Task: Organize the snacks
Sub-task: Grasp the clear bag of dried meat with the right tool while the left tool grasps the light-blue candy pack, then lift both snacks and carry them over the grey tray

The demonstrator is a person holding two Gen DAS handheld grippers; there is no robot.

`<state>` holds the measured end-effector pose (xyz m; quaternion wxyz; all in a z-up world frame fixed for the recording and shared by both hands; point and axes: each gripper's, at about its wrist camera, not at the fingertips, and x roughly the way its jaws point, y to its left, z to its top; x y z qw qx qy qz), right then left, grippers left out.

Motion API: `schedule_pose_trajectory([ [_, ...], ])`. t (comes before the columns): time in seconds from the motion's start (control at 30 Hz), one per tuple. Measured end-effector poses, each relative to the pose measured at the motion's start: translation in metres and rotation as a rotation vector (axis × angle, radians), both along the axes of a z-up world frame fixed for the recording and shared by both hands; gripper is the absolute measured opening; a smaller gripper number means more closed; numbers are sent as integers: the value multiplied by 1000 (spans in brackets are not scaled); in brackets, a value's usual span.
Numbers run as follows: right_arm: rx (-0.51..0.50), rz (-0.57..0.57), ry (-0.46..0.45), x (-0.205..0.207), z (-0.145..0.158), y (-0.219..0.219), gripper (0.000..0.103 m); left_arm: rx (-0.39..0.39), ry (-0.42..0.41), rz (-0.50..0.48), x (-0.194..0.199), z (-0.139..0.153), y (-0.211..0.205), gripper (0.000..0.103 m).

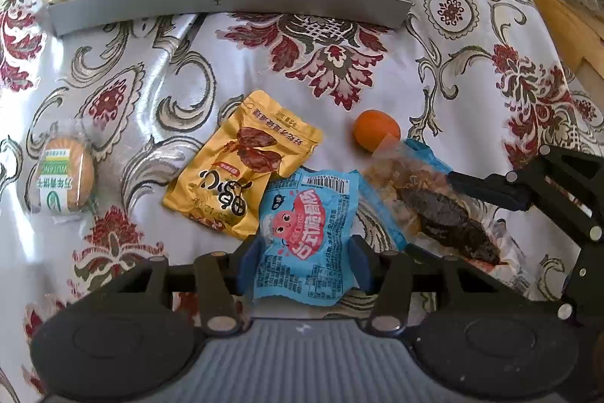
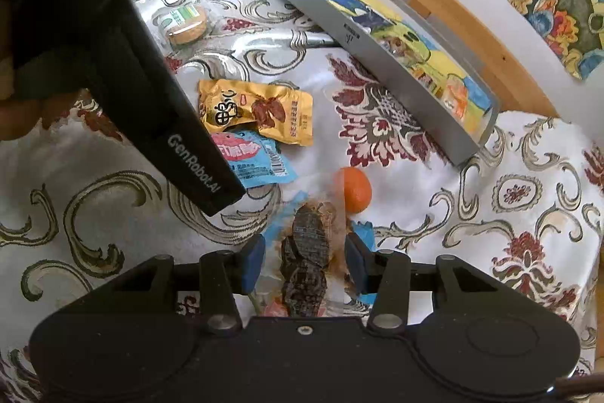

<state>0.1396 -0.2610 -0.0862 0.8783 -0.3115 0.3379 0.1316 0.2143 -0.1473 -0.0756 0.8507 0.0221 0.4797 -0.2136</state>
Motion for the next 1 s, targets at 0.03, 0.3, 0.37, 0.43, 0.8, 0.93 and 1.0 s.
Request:
schedule_pose_trajectory([
  [0.03,-4,2,-8,0,1,0,48,-8,9,4,0,1,1,54],
  [0.3,-22,-14,-48,-3,4,0,48,-3,3,7,-4,13,4,54],
  [0.37,-20,-18,-59,-4,5,0,48,-2,-4,10,-5,17,5,54],
  [0.43,-24,-23,-80,-5,7,0,48,-6,-11,11,-6,21,5,54],
  [0.8,-24,-116,-217,0,20,-15,48,-49,-59,-1,-17,38,0,54],
  [0.93,-6,-158,-287,1,28,-23,48,-87,-96,11,-15,50,2,55],
  [1.0,21,-176,-331,2,33,-26,48,-100,-129,26,-13,57,3,55],
])
